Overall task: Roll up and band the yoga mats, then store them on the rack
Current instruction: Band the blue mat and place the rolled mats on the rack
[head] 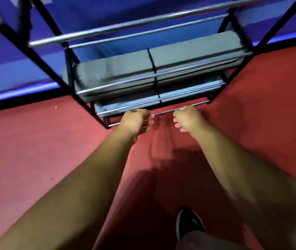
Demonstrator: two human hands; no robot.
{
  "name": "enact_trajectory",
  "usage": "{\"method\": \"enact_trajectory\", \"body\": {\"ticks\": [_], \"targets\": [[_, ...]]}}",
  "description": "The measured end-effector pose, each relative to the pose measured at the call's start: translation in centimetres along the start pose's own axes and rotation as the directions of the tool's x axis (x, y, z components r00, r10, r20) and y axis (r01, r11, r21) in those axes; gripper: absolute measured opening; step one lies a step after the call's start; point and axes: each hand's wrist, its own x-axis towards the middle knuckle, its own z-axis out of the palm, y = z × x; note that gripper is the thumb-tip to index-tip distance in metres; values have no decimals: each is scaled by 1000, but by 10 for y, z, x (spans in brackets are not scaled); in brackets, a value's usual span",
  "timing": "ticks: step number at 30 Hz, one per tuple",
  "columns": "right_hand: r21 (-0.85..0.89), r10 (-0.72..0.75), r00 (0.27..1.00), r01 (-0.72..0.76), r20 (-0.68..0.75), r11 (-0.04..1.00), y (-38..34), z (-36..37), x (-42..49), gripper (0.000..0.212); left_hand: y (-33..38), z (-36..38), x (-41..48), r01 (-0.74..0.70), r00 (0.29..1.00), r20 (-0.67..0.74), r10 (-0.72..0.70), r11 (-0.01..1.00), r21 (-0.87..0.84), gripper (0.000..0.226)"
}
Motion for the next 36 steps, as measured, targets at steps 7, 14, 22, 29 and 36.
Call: {"method": "enact_trajectory", "body": {"ticks": [7, 14, 22, 29, 36], "targets": [[-283, 34, 966, 42, 257, 958, -66, 40, -140, 14, -15, -99, -156, 241, 958, -139, -252, 966, -96, 18], [-512, 67, 844, 257, 532, 820, -123, 129, -291, 20, -46, -201, -325, 320, 854, -287, -434, 873, -368, 20], [-549, 116, 632, 551, 767, 628, -82, 272, -482, 21, -147, -276, -504, 188, 776, -401, -487, 785, -590, 21], [-545, 224, 501, 709, 836, 448, 55, 421, -661, 20, -356, -345, -650, 36, 635, -496, -592, 664, -747, 11], [-437, 390, 332, 872, 859, 221, 274, 586, -842, 36, -635, -406, -819, 118, 416, -524, -743, 615, -779, 16]]}}
